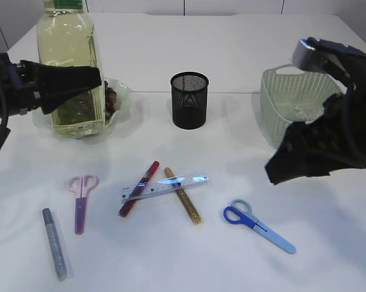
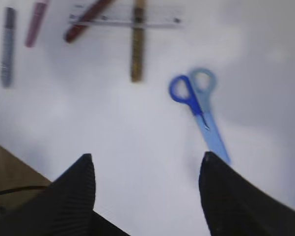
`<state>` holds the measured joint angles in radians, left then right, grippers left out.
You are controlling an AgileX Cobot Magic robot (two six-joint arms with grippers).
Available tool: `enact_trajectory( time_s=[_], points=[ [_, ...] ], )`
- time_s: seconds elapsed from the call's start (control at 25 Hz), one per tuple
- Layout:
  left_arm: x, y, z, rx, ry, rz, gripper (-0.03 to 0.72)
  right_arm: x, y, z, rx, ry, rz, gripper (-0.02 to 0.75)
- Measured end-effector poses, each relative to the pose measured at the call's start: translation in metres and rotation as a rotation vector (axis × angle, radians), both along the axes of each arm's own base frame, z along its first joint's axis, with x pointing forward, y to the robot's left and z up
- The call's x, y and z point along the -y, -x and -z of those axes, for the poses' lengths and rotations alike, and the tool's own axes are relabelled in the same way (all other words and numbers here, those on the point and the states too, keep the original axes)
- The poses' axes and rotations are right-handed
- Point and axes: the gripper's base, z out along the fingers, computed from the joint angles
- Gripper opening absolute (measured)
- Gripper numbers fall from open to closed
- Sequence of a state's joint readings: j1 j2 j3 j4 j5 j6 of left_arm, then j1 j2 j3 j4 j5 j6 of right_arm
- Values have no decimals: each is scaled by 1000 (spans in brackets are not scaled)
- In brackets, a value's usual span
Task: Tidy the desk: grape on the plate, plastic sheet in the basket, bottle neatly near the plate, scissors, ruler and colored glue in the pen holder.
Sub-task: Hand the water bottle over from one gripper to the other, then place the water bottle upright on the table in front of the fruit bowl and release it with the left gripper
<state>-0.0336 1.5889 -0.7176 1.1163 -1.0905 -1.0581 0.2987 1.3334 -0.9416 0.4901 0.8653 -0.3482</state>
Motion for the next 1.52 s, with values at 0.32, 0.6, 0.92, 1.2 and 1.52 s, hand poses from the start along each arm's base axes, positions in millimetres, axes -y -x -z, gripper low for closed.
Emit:
enact_trajectory(
  time_s=[0.32, 0.6, 0.92, 1.2, 1.52],
  points=[
    [-13, -3, 0, 0, -3, -42, 449, 28, 6, 11, -127, 289, 165, 496],
    [-15, -6, -2, 50, -11, -75, 449, 43, 2, 12, -90, 438, 234, 496],
    [-16, -21, 15, 183, -97, -158, 449, 45, 1, 11, -75, 464, 234, 493],
    [-19, -36, 57, 102, -138, -201, 449, 45, 1, 11, -68, 464, 235, 492],
    [-19, -55, 92, 61, -178, -198, 449, 45, 1, 11, -66, 464, 235, 491]
  ],
)
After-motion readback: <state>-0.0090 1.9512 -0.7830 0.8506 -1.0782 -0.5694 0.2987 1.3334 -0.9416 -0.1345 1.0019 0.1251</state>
